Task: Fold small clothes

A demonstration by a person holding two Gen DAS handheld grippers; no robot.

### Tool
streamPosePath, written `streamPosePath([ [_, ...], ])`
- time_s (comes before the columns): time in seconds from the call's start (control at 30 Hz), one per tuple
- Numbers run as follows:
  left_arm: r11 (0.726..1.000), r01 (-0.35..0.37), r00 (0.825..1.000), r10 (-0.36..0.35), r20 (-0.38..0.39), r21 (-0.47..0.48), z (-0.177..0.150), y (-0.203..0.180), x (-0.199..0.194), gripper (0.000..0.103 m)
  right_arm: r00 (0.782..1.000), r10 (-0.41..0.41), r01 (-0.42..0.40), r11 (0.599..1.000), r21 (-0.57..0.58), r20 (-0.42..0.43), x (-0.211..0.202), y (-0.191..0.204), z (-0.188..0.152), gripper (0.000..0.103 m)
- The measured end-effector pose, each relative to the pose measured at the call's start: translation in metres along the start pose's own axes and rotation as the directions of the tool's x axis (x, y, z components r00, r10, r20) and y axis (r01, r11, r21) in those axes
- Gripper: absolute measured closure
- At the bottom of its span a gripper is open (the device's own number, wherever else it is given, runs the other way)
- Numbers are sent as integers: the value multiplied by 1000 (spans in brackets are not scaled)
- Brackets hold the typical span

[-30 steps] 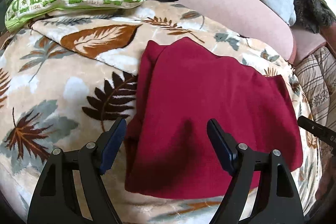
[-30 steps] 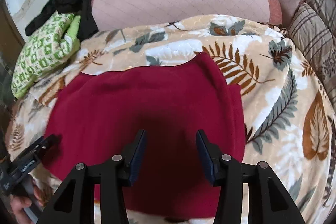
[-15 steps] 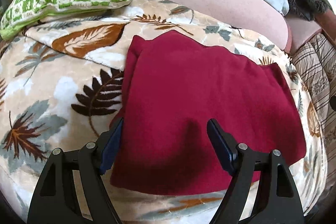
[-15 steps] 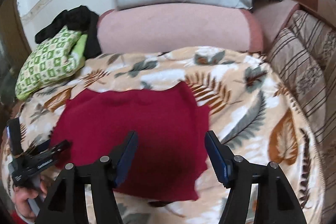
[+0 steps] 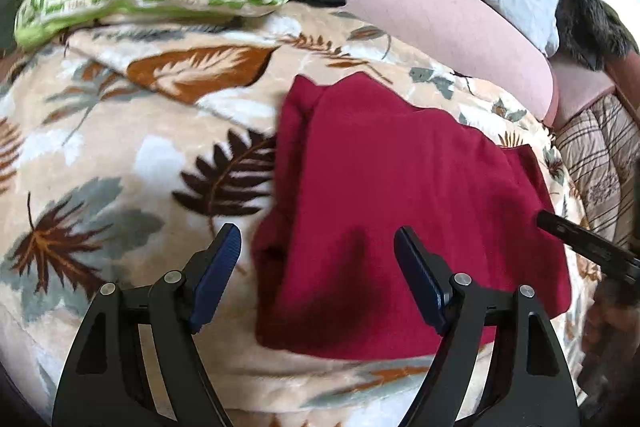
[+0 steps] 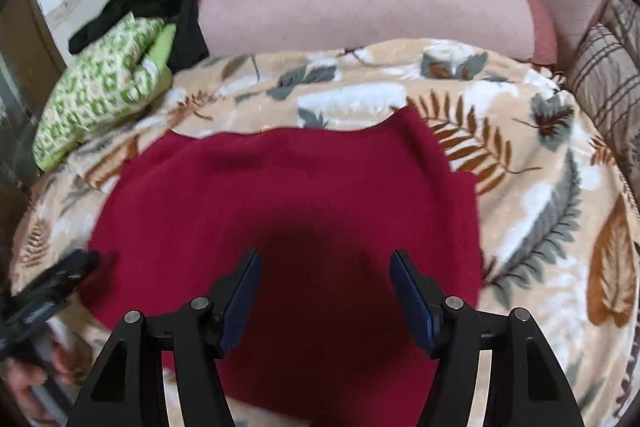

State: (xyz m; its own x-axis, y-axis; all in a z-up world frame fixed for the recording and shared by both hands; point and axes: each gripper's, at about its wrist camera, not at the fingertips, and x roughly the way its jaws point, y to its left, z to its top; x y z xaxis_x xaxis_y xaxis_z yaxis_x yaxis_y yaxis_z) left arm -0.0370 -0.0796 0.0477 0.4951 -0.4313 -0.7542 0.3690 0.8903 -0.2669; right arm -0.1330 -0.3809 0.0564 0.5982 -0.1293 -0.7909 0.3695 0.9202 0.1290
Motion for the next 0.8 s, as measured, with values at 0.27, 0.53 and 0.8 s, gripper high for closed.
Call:
streamPosePath([
  [0.27, 999, -11, 999, 9, -45, -49, 2, 14, 16, 24, 988, -126, 125, 992, -23, -86, 46, -16, 22, 45],
  [0.53, 998, 6, 996, -12, -89, -66, -9, 19, 16, 24, 984, 168, -170, 985, -28, -53, 24, 67, 47, 45],
  [0.8, 997, 7, 996, -14, -88, -77, -16, 23, 13, 24, 947, 276, -299, 944, -142, -165, 60, 197, 67, 30],
])
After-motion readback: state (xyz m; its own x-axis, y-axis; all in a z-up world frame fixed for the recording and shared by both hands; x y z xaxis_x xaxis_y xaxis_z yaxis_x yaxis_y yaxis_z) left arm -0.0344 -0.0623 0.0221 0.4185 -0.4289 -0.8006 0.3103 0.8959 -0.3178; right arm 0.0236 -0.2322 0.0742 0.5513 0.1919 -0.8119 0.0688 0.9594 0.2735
